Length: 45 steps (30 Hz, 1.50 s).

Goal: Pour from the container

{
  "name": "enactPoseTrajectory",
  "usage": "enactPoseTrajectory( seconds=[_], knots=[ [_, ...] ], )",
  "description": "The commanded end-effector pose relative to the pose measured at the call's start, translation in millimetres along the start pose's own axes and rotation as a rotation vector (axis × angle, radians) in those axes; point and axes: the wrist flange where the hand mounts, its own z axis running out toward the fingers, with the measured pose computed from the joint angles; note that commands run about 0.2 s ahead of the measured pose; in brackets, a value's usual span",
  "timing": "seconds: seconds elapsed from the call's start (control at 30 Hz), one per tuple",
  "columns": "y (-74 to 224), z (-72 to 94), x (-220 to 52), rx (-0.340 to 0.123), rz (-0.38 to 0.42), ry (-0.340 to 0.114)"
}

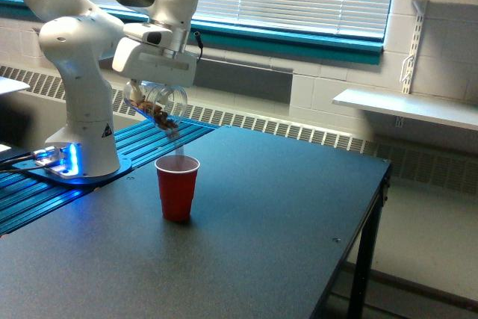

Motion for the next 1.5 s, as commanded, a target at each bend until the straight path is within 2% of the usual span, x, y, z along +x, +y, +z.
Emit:
enactPoseTrajectory(
  seconds=[0.03, 0.5, 1.5],
  knots=[
    [-0.2, 16.5, -10.7, -0.046, -0.01, -0.014],
    [-2.9, 25.3, -11.9, -0.078, -0.02, -0.019],
    [-22.6, 31.6, 1.2, -0.12, -0.063, -0.027]
  ],
)
